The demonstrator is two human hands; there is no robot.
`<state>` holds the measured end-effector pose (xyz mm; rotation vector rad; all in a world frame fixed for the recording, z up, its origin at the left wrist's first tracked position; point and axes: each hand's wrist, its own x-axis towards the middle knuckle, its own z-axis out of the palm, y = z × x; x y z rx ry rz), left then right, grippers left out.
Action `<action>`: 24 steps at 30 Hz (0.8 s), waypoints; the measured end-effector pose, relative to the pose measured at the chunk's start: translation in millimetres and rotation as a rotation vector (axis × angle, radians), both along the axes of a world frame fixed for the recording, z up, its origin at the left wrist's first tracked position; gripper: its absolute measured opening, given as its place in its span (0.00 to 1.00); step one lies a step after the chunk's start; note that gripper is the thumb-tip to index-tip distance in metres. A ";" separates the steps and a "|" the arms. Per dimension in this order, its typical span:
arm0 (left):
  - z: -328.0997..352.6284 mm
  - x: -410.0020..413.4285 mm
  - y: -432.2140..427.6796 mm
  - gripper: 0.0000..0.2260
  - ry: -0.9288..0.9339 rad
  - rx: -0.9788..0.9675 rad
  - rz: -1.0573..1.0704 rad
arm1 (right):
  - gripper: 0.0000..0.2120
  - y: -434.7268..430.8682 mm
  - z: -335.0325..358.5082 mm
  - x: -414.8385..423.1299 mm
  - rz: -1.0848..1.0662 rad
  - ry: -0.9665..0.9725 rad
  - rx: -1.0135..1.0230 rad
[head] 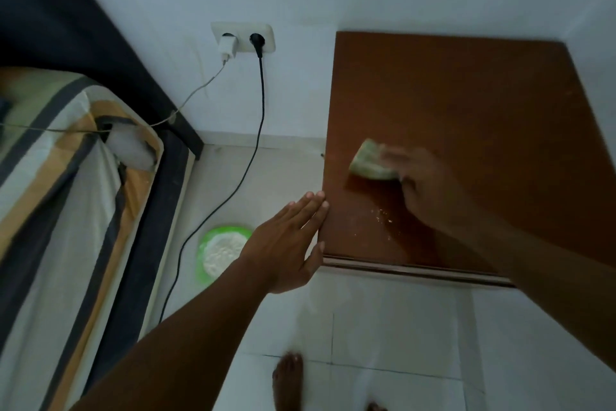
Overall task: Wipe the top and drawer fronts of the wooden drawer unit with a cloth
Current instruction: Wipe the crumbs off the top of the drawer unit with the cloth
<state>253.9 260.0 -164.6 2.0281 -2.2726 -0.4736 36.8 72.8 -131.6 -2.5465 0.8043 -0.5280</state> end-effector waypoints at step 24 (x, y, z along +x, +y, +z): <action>-7.9 29.8 -6.0 0.29 0.152 -0.067 -0.193 | 0.26 -35.8 -13.3 109.8 -0.223 0.248 0.081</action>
